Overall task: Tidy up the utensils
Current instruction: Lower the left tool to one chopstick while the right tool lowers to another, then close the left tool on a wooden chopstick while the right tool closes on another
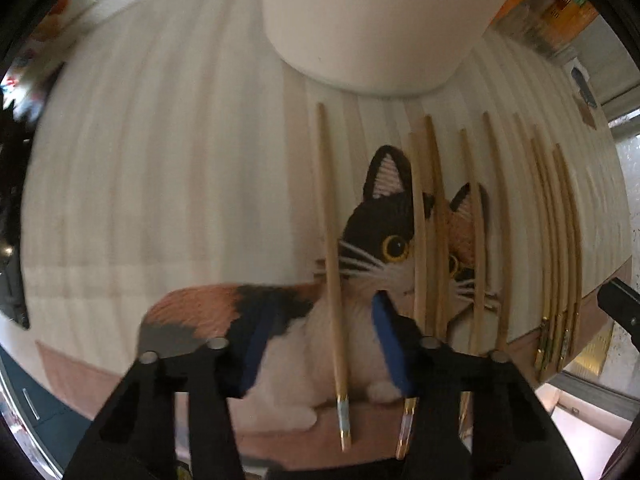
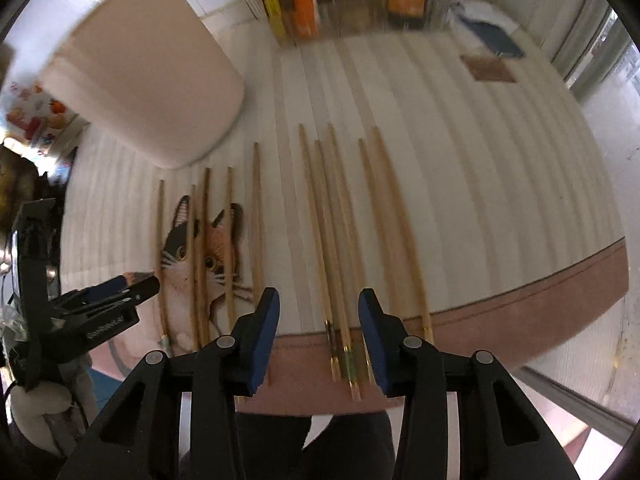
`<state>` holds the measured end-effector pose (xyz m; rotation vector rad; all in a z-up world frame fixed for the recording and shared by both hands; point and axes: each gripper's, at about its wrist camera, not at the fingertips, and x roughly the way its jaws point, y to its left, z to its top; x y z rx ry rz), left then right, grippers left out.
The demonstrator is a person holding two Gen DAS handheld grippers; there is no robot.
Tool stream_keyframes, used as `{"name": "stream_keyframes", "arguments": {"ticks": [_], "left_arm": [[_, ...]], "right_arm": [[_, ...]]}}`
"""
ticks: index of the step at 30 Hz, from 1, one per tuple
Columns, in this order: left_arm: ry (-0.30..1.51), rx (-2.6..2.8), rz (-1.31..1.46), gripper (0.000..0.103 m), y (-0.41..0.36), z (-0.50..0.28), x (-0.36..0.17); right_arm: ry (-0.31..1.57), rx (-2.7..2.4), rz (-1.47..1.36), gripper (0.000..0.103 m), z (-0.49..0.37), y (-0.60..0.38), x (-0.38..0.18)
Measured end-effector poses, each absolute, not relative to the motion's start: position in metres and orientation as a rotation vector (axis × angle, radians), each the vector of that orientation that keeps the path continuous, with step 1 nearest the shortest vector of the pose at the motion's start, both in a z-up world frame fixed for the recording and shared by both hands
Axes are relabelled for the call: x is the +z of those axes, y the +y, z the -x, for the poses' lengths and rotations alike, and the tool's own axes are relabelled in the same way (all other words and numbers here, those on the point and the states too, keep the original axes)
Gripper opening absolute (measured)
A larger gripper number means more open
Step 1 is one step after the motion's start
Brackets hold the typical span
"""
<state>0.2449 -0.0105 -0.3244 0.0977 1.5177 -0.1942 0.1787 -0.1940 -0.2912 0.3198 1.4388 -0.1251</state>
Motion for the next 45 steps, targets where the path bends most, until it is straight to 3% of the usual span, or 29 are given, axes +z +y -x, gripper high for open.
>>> {"name": "stream_keyframes", "arguments": {"ticks": [2,3,5,6,7,16,33,45], "left_arm": [[1.475,-0.197,-0.137,0.037,-0.018,-0.246,-0.322],[1.478,-0.196,-0.151,0.030,-0.021,-0.246,-0.323],[1.458,-0.184,-0.165,0.016,-0.024,-0.246,-0.321],[1.453,-0.184,-0.161,0.005,-0.024,-0.245,-0.320],[1.453,-0.185,-0.152,0.005,-0.022,-0.244,-0.320],[1.508,-0.120,-0.069,0.005,0.009,-0.223,-0.306],[1.542,-0.080,-0.009,0.005,0.036,-0.231,-0.312],[1.543,-0.056,-0.022,0.005,0.015,-0.242,-0.316]], "right_arm": [[1.448,-0.119,-0.322,0.037,-0.187,-0.192,-0.300],[1.452,-0.104,-0.333,0.018,-0.190,-0.192,-0.303],[1.469,-0.093,-0.338,0.009,-0.197,-0.191,-0.310],[1.469,-0.093,-0.338,0.009,-0.197,-0.191,-0.310],[1.484,-0.083,-0.354,0.009,-0.205,-0.190,-0.318],[1.598,-0.052,-0.350,0.009,-0.230,-0.187,-0.353],[1.577,-0.096,-0.318,0.009,-0.233,-0.198,-0.346],[1.617,-0.101,-0.283,0.010,-0.233,-0.203,-0.349]]}}
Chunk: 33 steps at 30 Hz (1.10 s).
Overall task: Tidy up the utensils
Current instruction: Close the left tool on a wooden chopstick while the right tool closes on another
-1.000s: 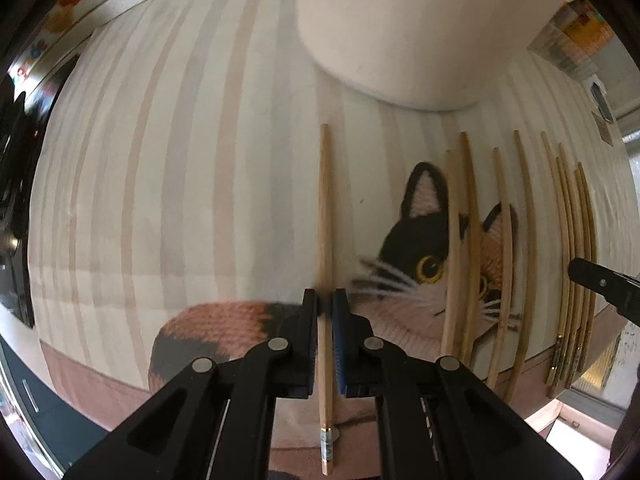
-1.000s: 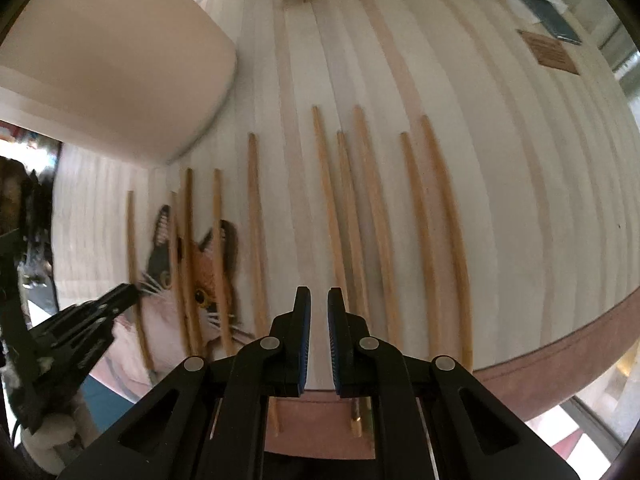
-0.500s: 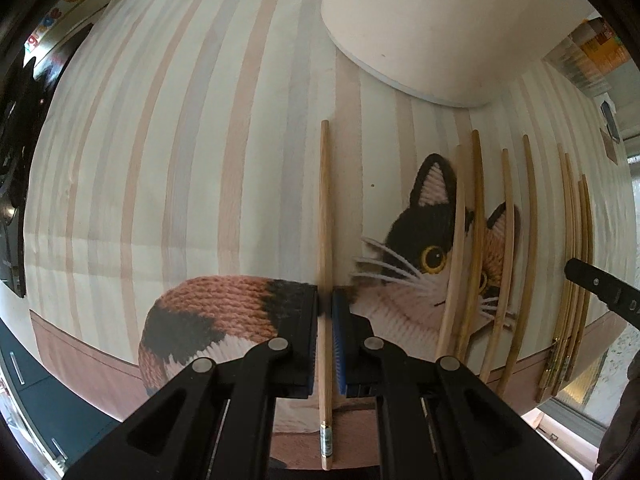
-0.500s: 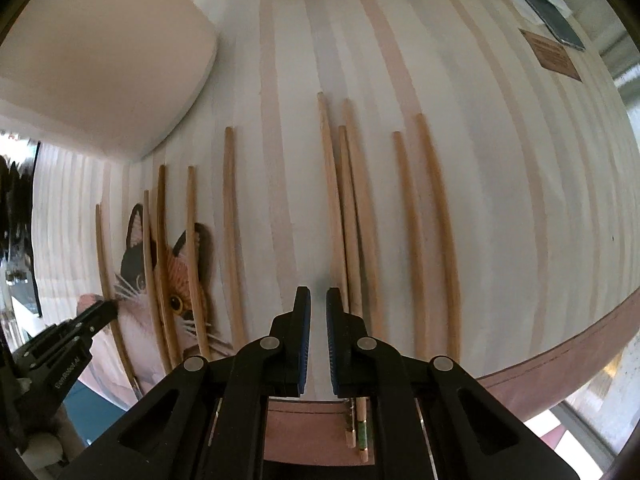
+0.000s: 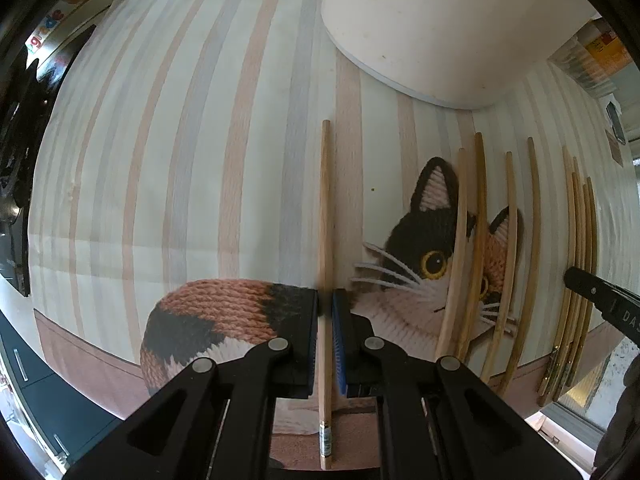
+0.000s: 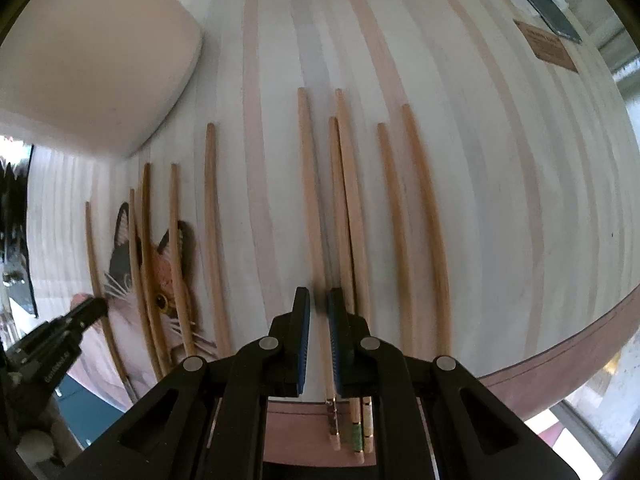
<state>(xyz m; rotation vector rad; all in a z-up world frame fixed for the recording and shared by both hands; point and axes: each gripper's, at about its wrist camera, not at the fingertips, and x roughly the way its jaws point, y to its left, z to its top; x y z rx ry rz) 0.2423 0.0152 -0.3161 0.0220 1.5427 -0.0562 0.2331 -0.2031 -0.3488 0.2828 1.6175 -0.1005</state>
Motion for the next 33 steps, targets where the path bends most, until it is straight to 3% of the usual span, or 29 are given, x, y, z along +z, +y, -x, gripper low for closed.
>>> {"name": "stream_keyframes", "arguments": {"ticks": [12,24,33], "left_arm": [[1.616,-0.102,0.142,0.011,0.032,-0.246,-0.324],[1.666,-0.127,-0.099,0.014,0.011,-0.240,-0.334],[1.585,-0.059,-0.099,0.004,-0.010,-0.232,-0.335]], "right_arm": [[1.710,-0.037,-0.154,0.009,-0.212,-0.148,-0.338],[1.727,-0.050,-0.080,0.009,-0.240,-0.131,-0.333],[1.702,-0.086,-0.037,0.010,-0.246,-0.105,-0.343]]}}
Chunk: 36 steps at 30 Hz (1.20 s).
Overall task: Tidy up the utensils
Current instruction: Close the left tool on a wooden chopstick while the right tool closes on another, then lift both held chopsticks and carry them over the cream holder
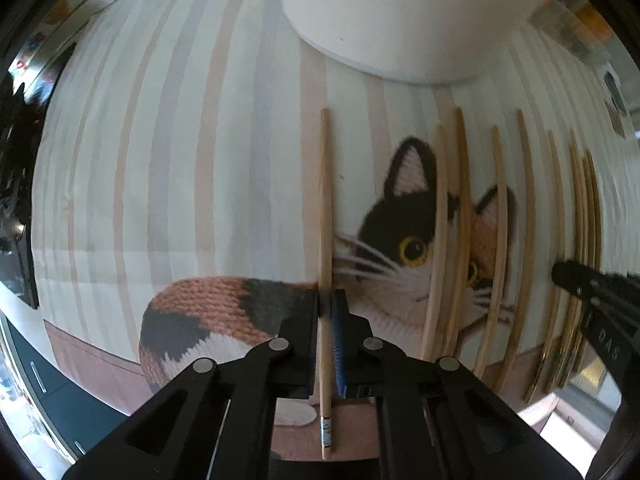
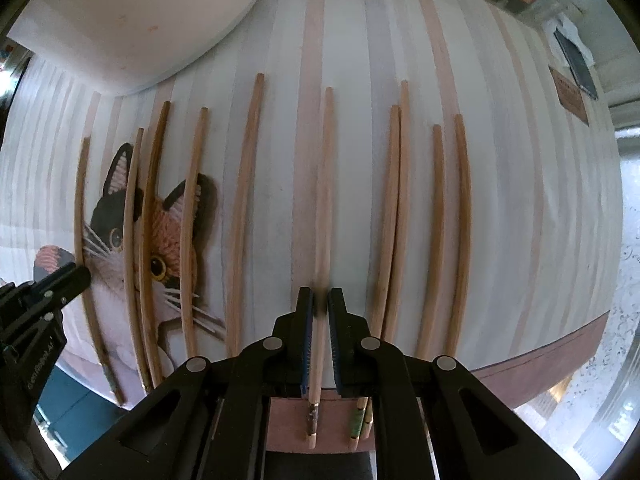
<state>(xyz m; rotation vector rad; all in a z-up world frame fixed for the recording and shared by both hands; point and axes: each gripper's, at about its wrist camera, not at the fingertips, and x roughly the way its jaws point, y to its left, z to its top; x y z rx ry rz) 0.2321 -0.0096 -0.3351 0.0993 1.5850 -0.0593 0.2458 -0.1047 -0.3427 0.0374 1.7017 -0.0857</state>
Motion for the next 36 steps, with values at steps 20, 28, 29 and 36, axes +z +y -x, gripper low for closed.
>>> {"name": "stream_keyframes", "arguments": {"ticks": [20,28,29,36], "left_arm": [[1.289,0.121,0.061,0.004,0.073,-0.210,-0.239],[1.102,0.124,0.159,0.004,0.081,-0.239,-0.154],[1.071,0.118,0.187,0.004,0.082,-0.244,-0.140],[0.799,0.052,0.326,0.004,0.081,-0.254,-0.038]], "right_arm": [[1.484,-0.102,-0.336,0.007,-0.240,-0.152,-0.278],[1.301,-0.101,-0.444,0.007,-0.251,-0.178,-0.223],[1.277,-0.096,-0.461,0.007,-0.252,-0.182,-0.217],[1.075,-0.013,-0.590,0.007,-0.291,-0.197,-0.146]]}}
